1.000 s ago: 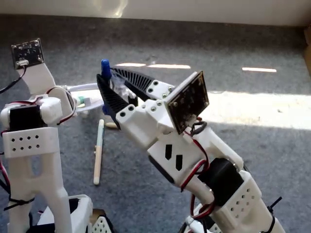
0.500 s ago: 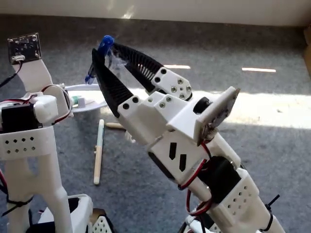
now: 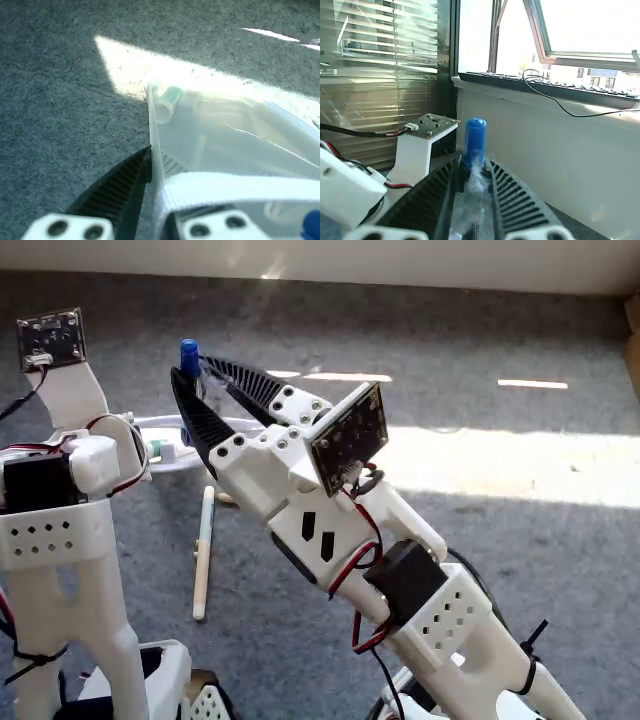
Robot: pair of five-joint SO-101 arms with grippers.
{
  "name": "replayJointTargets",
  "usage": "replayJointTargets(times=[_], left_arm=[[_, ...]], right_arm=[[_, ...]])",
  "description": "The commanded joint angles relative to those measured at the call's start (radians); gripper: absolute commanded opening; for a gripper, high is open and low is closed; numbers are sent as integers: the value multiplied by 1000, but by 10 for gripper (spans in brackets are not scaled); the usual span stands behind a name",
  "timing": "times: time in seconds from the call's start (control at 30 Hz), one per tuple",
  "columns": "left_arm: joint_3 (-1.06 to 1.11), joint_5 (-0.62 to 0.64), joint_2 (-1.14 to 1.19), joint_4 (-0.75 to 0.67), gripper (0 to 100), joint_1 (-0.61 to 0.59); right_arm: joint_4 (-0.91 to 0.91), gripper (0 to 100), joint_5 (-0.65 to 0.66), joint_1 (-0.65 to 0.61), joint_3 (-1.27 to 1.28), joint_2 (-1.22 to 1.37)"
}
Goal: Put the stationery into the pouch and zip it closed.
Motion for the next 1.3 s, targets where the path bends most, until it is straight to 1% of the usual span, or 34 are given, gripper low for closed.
replayJointTargets(times=[0.0,0.1,0.23,0.43,0.5,0.57,0.77,0.83,0.93,1.0,1.1,1.27], left_arm=[[-21,-9,-2,-6,8,21],[-19,-11,-2,-3,8,21],[-10,-11,-4,-3,8,21],[18,-12,-4,-9,8,19],[19,-12,-4,-9,8,16],[21,-12,-4,-9,8,15],[51,-12,-5,-11,8,15],[51,-12,-5,-17,8,15],[51,-12,-5,-17,8,13],[51,-12,-5,-17,8,13],[51,-12,-5,-15,8,8],[51,-12,-5,-15,8,-39]], right_arm=[[-120,15,-2,-1,47,-4],[-228,15,-2,-1,133,-4],[-280,15,0,2,240,-4],[-374,15,158,-7,377,-5],[-394,15,184,-7,421,-25],[-398,15,183,-7,461,-58],[-395,32,183,-4,535,-157],[-390,77,183,-2,547,-179],[-390,170,181,-1,559,-199],[-380,200,181,1,556,-206],[-275,200,181,19,552,-234],[-139,199,181,27,493,-352]])
